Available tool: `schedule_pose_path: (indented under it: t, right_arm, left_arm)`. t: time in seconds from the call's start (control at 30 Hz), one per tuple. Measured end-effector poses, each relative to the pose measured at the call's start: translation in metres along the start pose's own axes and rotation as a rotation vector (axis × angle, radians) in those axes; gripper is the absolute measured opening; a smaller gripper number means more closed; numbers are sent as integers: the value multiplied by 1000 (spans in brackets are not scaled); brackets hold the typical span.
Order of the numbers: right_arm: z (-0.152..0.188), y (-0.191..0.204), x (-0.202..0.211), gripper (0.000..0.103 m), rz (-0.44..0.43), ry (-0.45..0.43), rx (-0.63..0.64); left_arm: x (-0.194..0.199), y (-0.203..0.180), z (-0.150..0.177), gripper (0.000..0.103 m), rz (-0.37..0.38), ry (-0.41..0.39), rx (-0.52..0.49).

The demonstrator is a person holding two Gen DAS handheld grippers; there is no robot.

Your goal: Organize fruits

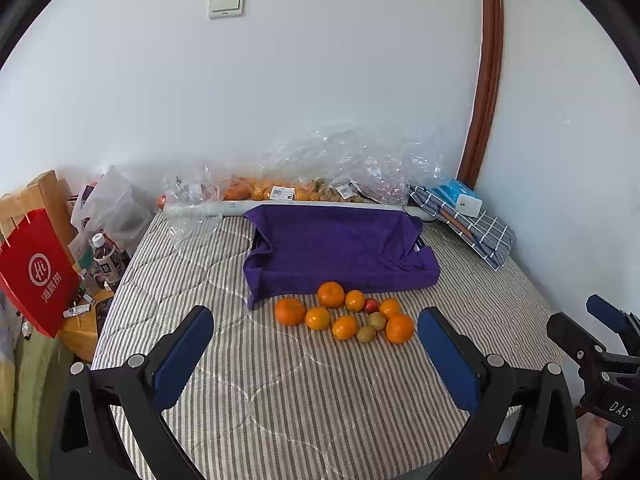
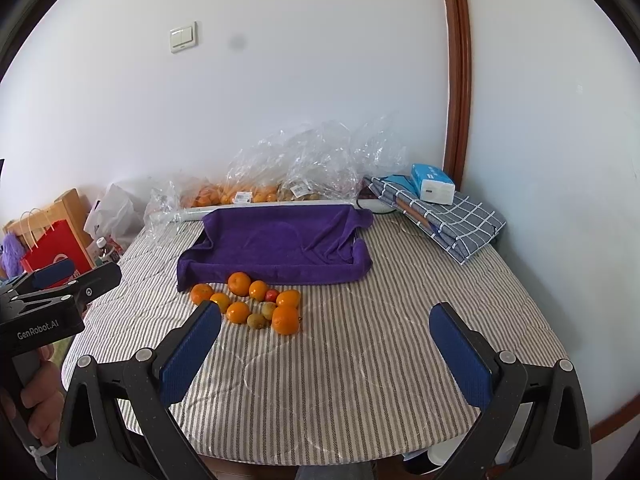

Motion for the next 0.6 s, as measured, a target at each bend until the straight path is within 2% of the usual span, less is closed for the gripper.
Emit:
schedule_pose_path:
  t: [0.6]
  right_arm:
    - [2, 0, -1, 103, -3, -6, -4]
  left_arm:
    - [0, 0, 0, 103, 1, 0, 0]
Point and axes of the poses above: each gripper's, at about its wrist camera, not at the fingertips, and x roughly against the way its jaws point, y to its left, z to its underside, the point moved 7 cm from there along -x, roughly the way its jaws point, and after that the axes turned 11 degrees about x, right-handed, at the moved point
